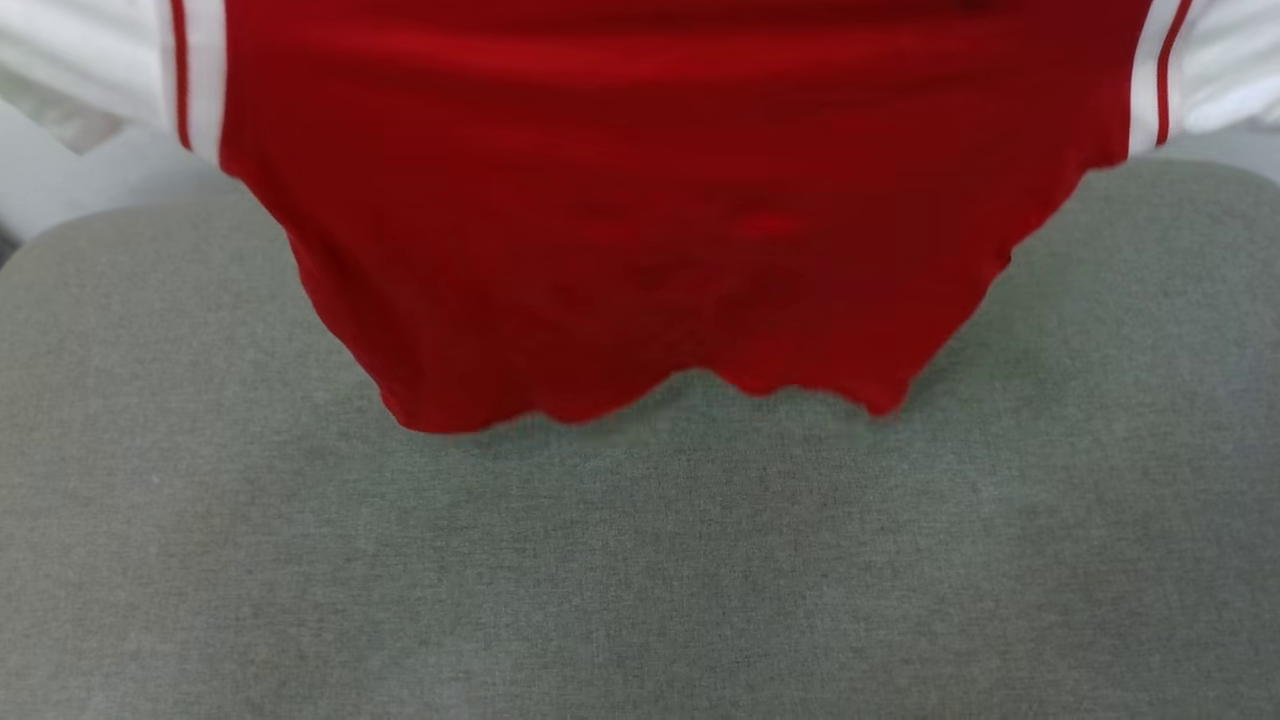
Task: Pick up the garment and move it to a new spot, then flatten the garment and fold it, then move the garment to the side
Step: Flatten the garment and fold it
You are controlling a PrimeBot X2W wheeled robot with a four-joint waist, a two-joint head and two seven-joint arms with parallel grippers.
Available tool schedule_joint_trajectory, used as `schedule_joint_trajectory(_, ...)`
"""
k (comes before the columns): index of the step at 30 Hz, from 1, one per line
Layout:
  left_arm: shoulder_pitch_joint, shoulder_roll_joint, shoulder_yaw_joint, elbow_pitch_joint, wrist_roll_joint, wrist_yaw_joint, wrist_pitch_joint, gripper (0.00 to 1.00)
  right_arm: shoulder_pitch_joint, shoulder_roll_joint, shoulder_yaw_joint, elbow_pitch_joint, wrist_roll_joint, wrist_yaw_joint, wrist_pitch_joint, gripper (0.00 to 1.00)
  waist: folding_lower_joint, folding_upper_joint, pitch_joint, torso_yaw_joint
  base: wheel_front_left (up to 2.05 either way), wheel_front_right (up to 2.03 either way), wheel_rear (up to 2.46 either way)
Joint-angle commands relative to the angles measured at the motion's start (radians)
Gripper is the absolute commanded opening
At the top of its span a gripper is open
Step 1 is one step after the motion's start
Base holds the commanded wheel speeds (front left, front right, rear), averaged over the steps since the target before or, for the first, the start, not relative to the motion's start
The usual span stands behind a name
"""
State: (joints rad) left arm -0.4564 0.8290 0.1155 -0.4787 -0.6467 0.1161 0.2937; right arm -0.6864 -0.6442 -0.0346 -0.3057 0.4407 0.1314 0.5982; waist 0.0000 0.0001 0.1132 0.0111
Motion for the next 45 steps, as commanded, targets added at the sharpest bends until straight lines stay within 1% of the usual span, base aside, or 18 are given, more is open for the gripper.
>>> schedule_joint_trajectory(1,-0.047,0.002,0.0,0.025,-0.007,-0.005,-0.01,0.0,-0.048,-0.004,0.015,0.025,-0.001,-0.001,-0.012,0.0,0.0,-0.0001,0.035,-0.004,0.0,0.0,0.0)
schedule_joint_trajectory(3,-0.076,0.003,-0.004,0.042,-0.01,-0.009,-0.015,0.0,-0.077,-0.009,0.03,0.038,-0.003,-0.001,-0.018,0.0,0.0,-0.0001,0.053,-0.005,0.0,0.0,0.0)
schedule_joint_trajectory(8,-0.25,0.0,-0.043,0.165,-0.017,-0.04,-0.049,0.0,-0.235,-0.007,0.105,0.13,-0.014,-0.001,-0.058,0.0,0.0,-0.0001,0.159,-0.012,0.0,0.0,0.0)
schedule_joint_trajectory(10,-0.332,-0.001,-0.065,0.226,-0.015,-0.055,-0.061,0.0,-0.313,0.013,0.127,0.178,-0.016,-0.001,-0.08,0.0,0.0,-0.0001,0.209,-0.017,0.0,0.0,0.0)
schedule_joint_trajectory(13,-0.457,-0.001,-0.099,0.323,0.005,-0.081,-0.085,0.0,-0.43,0.062,0.155,0.264,-0.044,-0.001,-0.14,0.0,0.0,-0.0001,0.278,-0.029,0.0,0.0,0.0)
schedule_joint_trajectory(15,-0.552,-0.011,-0.121,0.39,0.018,-0.094,-0.108,0.0,-0.501,0.087,0.18,0.326,-0.072,-0.001,-0.18,0.0,0.0,-0.0001,0.32,-0.032,0.0,0.0,0.0)
schedule_joint_trajectory(19,-0.737,-0.035,-0.174,0.522,0.055,-0.121,-0.151,0.0,-0.65,0.128,0.196,0.45,-0.124,-0.001,-0.255,0.0,0.0,-0.0001,0.389,-0.034,0.0,0.0,0.0)
schedule_joint_trajectory(22,-0.87,-0.064,-0.211,0.613,0.083,-0.136,-0.185,0.0,-0.75,0.145,0.2,0.543,-0.163,-0.001,-0.295,0.0,0.0,-0.0001,0.436,-0.031,0.0,0.0,0.0)
schedule_joint_trajectory(26,-1.016,-0.122,-0.251,0.728,0.101,-0.155,-0.241,0.0,-0.87,0.157,0.207,0.645,-0.202,-0.001,-0.334,0.0,0.0,-0.0001,0.486,-0.02,0.0,0.0,0.0)
schedule_joint_trajectory(30,-1.126,-0.181,-0.285,0.847,0.105,-0.18,-0.3,0.0,-0.946,0.172,0.203,0.734,-0.233,-0.001,-0.384,0.0,0.0,-0.0001,0.534,-0.009,0.0,0.0,0.0)
schedule_joint_trajectory(33,-1.161,-0.224,-0.315,0.927,0.115,-0.197,-0.353,0.0,-0.958,0.187,0.192,0.792,-0.25,-0.001,-0.432,0.0,0.0,-0.0001,0.553,0.003,0.0,0.0,0.0)
schedule_joint_trajectory(36,-1.155,-0.253,-0.34,0.991,0.116,-0.21,-0.396,0.0,-0.929,0.206,0.202,0.84,-0.255,-0.001,-0.463,0.0,0.0,-0.0001,0.564,0.009,0.0,0.0,0.0)
schedule_joint_trajectory(40,-1.077,-0.294,-0.369,1.061,0.105,-0.223,-0.463,0.0,-0.857,0.221,0.209,0.893,-0.243,-0.001,-0.518,0.0,0.0,-0.0001,0.548,0.014,0.0,0.0,0.0)
schedule_joint_trajectory(42,-1.013,-0.315,-0.38,1.087,0.091,-0.227,-0.491,0.0,-0.799,0.234,0.213,0.922,-0.234,-0.001,-0.541,0.0,0.0,-0.0001,0.525,0.016,0.0,0.0,0.0)
schedule_joint_trajectory(45,-0.903,-0.346,-0.395,1.112,0.077,-0.232,-0.522,0.0,-0.695,0.233,0.241,0.953,-0.219,-0.001,-0.568,0.0,0.0,-0.0001,0.479,0.02,0.0,0.0,0.0)
